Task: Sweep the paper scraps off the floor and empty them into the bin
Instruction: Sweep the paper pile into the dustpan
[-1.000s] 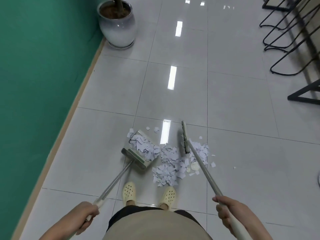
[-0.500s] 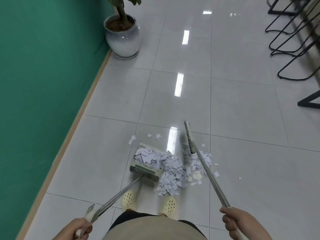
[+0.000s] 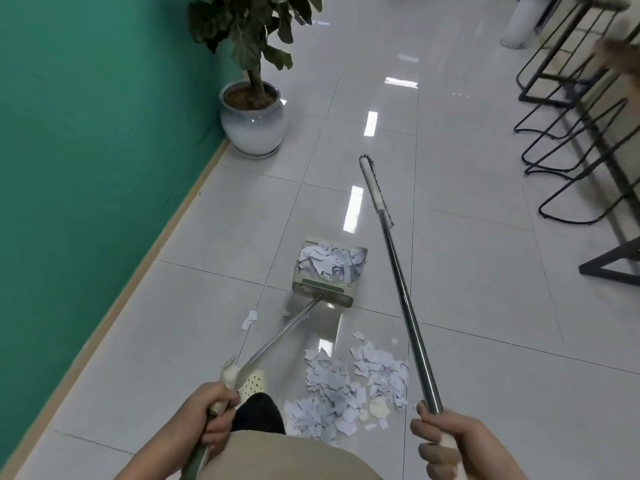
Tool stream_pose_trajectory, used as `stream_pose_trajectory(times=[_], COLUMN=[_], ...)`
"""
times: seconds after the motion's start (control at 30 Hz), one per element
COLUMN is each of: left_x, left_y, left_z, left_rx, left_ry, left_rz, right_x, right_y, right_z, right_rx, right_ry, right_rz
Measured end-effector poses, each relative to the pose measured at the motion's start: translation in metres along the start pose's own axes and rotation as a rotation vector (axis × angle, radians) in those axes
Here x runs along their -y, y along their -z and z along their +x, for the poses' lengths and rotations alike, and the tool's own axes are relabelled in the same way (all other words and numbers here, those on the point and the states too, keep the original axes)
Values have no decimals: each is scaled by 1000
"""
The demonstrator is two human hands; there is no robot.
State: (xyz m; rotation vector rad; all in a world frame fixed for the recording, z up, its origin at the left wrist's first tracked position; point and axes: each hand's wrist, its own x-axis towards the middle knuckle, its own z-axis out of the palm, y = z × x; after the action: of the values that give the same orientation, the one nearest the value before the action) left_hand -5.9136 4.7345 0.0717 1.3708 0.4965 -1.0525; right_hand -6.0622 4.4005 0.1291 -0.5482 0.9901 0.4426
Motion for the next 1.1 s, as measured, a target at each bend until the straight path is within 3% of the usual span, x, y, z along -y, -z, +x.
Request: stream_pose_trajectory(times=[0.2,0.37,0.63,1.1], left_x=[-70,-150,-269,-359], left_y=[-42,-30,-28,-107], left_z=[61,118,183,272], left_rx=[47,72,136,148], left_ry=[-119,-157,-213,-190], left_rz=[88,177,245,200], right_x=[96,131,190,310], right_y=[-91,-150,-237,-241], right_z=[40,85,138,178], right_rx=[-201,-333,-406,-427], right_ry=[178,319,320,307], right_rz=[-106,-455,-559,-711])
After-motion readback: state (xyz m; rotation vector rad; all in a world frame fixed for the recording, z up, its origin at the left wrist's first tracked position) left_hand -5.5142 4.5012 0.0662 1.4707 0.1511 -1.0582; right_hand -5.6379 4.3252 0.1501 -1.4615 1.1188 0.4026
